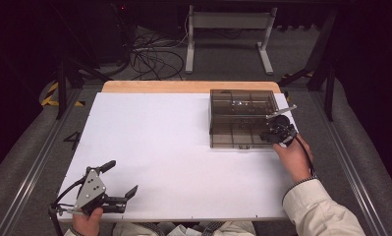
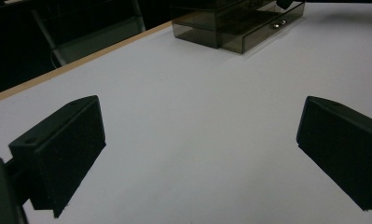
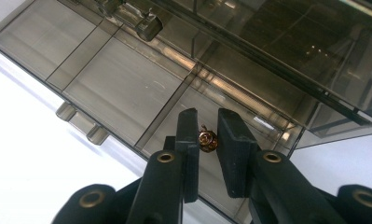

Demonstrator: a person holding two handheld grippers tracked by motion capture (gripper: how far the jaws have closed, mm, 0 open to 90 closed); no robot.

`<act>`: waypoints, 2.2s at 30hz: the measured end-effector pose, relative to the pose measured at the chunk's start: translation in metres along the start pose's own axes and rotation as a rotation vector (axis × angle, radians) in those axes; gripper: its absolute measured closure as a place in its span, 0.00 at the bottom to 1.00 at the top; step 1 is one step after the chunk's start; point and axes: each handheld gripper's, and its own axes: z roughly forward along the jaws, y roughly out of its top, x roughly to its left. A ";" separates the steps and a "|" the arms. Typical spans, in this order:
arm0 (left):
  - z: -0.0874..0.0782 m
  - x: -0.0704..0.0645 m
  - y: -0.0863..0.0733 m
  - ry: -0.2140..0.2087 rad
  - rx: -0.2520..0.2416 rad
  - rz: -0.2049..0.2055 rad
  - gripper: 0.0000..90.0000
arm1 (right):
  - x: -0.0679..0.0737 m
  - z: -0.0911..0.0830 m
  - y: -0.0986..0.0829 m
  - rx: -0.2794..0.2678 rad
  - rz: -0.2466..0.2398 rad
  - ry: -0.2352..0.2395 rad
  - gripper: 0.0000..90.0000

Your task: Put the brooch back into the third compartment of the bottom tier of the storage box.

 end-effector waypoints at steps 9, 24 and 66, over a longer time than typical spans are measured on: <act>0.000 0.000 0.000 0.000 0.001 0.004 0.02 | 0.000 0.000 0.000 -0.012 0.003 -0.005 0.78; 0.000 0.000 0.001 0.005 -0.003 0.006 0.02 | 0.008 -0.017 0.000 -0.080 -0.006 0.007 0.73; 0.001 0.000 0.001 -0.005 0.001 0.003 0.02 | 0.065 -0.079 0.002 -0.354 -0.132 0.114 0.32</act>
